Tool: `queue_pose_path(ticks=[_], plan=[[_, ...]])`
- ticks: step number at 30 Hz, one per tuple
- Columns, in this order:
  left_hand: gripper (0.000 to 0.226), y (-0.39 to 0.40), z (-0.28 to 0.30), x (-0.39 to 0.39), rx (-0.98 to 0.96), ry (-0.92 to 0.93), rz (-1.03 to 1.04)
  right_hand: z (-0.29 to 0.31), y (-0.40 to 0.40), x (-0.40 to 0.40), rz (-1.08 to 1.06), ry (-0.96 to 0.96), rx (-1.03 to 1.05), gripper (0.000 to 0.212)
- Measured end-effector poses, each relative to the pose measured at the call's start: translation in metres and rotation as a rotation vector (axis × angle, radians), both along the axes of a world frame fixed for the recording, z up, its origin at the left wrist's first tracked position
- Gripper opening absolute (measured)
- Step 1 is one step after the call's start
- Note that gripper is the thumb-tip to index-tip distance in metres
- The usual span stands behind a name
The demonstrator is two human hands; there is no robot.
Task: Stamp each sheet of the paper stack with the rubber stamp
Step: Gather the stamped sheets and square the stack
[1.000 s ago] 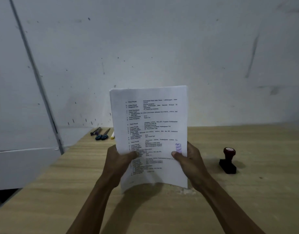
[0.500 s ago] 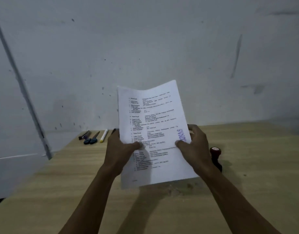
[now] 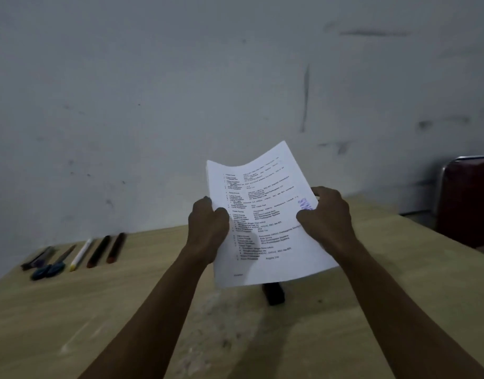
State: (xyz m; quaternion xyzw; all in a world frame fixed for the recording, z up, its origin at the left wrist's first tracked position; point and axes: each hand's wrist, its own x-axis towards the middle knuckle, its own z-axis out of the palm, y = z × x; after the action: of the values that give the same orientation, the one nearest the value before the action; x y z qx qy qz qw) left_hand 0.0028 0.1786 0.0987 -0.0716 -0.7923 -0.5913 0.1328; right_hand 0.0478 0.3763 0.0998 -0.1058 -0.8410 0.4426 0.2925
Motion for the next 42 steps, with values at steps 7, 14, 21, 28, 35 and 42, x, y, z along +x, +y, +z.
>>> queue_pose_path(ticks=[7, 14, 21, 28, 35, 42], plan=[[0.025, 0.115, -0.005, -0.042, -0.129, -0.009, -0.111, -0.012, 0.105, -0.024, -0.186, -0.123, 0.025, 0.017], [0.014, 0.225, -0.051, -0.066, -0.137, -0.149, -0.15, -0.055, 0.206, -0.048, -0.291, -0.311, 0.151, 0.026], [0.02, 0.289, -0.108, -0.098, -0.166, -0.263, -0.133, -0.101, 0.269, -0.087, -0.283, -0.419, 0.155, 0.036], [0.026, 0.33, -0.123, -0.138, -0.229, -0.319, -0.081, -0.127, 0.314, -0.135, -0.274, -0.473, 0.215, 0.033], [0.009, 0.352, -0.12, -0.182, -0.376, -0.308, -0.058, -0.136, 0.349, -0.188, -0.193, -0.494, 0.254, 0.032], [0.013, 0.359, -0.119, -0.203, -0.457, -0.342, -0.057, -0.136, 0.366, -0.215, -0.177, -0.507, 0.282, 0.037]])
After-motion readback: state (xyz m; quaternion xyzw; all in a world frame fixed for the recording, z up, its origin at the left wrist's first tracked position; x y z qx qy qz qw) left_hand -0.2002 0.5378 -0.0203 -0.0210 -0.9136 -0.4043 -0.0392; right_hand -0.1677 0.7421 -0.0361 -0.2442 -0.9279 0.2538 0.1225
